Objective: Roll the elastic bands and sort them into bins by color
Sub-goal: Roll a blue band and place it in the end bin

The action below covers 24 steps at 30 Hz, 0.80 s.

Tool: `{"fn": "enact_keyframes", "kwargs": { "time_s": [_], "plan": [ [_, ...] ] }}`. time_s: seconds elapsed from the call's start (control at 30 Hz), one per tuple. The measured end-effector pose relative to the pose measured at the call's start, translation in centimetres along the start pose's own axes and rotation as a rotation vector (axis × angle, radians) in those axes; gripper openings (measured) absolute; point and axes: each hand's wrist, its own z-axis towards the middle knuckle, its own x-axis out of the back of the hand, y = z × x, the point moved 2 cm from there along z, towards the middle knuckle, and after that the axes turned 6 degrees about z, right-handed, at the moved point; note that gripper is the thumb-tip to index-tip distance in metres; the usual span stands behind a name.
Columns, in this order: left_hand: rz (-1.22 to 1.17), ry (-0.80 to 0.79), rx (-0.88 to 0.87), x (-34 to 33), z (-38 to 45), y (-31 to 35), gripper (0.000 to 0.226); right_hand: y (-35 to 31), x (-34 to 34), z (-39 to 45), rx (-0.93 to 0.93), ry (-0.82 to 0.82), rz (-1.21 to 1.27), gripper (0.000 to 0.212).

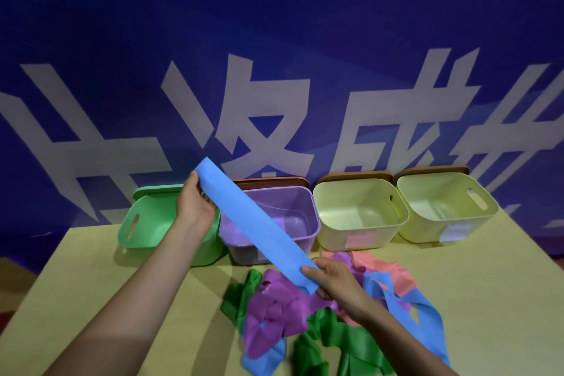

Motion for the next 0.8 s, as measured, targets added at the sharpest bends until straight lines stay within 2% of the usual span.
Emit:
{"fn": "enact_keyframes", "kwargs": {
  "time_s": [0.1,0.17,0.23,0.33,0.4,0.47,0.53,0.6,0.73,0.8],
  "plan": [
    [-0.108,-0.143,0.012,-2.0,-1.7,-0.4,0.039,0.9,0.8,-1.2,-0.007,-0.041,-0.008,0.014],
    [-0.035,-0.234,0.012,-3.2,-3.7,-0.9,0.043,1.5,1.5,-1.9,-0.032,-0.065,-0.074,0.014],
    [0.086,-0.293,-0.013,-4.3,-5.7,-1.5,0.037,1.9,2.2,-2.5,-0.057,-0.092,-0.171,0.011],
    [0.180,-0.352,-0.045,-5.8,-9.2,-2.1,0.031,1.8,3.0,-3.0,-0.013,-0.166,-0.475,0.009],
    [0.263,-0.377,-0.070,-6.6,-11.4,-2.4,0.030,0.6,3.2,-3.0,0.065,-0.137,-0.619,0.021],
    [0.363,-0.381,-0.130,-7.1,-13.1,-2.8,0.027,-2.3,2.7,-3.2,0.200,0.011,-0.472,0.025],
    [0.442,-0.363,-0.197,-7.3,-14.3,-3.3,0.025,-6.1,1.9,-3.6,0.417,0.169,-0.239,0.027],
    [0.505,-0.384,-0.251,-7.4,-15.1,-3.5,0.025,-9.3,1.1,-3.7,0.569,0.214,-0.106,0.027],
    [0.690,-0.407,-0.349,-7.2,-15.9,-3.8,0.026,-12.3,-0.3,-3.1,0.658,0.236,-0.211,0.019],
    [0.695,-0.410,-0.359,-6.9,-16.1,-3.8,0.026,-12.5,-0.5,-2.7,0.673,0.276,-0.247,0.018]
  ]
}}
